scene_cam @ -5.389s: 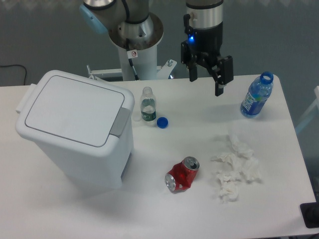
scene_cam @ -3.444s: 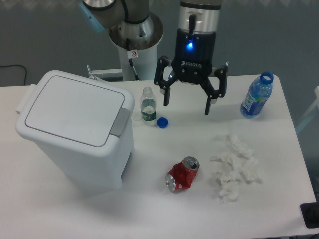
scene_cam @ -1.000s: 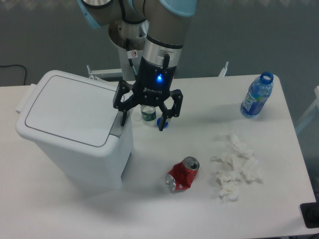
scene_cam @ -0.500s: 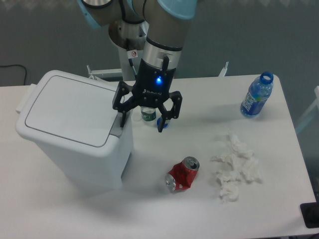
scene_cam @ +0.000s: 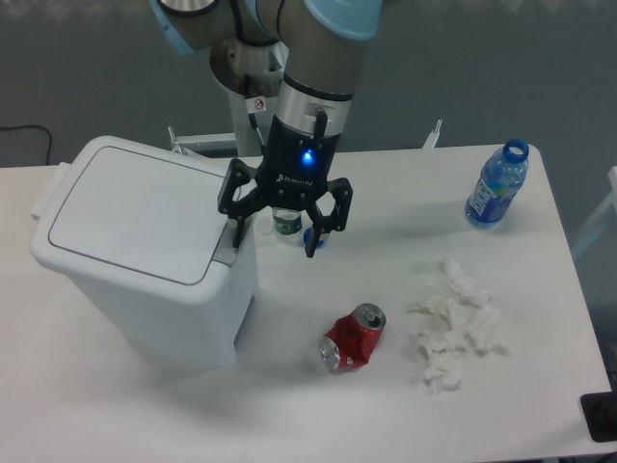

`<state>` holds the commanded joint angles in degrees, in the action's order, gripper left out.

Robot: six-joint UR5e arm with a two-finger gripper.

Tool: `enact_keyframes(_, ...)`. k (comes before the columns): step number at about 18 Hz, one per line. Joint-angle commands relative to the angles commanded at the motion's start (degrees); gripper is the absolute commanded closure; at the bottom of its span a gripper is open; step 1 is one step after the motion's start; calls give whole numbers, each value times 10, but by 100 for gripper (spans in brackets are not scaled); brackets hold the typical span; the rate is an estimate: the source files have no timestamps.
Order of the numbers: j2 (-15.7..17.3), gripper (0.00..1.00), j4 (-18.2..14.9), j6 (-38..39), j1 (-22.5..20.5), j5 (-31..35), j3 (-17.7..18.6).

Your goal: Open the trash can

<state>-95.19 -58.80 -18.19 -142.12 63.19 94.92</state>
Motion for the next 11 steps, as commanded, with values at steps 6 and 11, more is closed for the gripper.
enact_keyframes(6,-4,0,0,0,0,1,2)
enact_keyframes(11,-4,0,0,0,0,1,2)
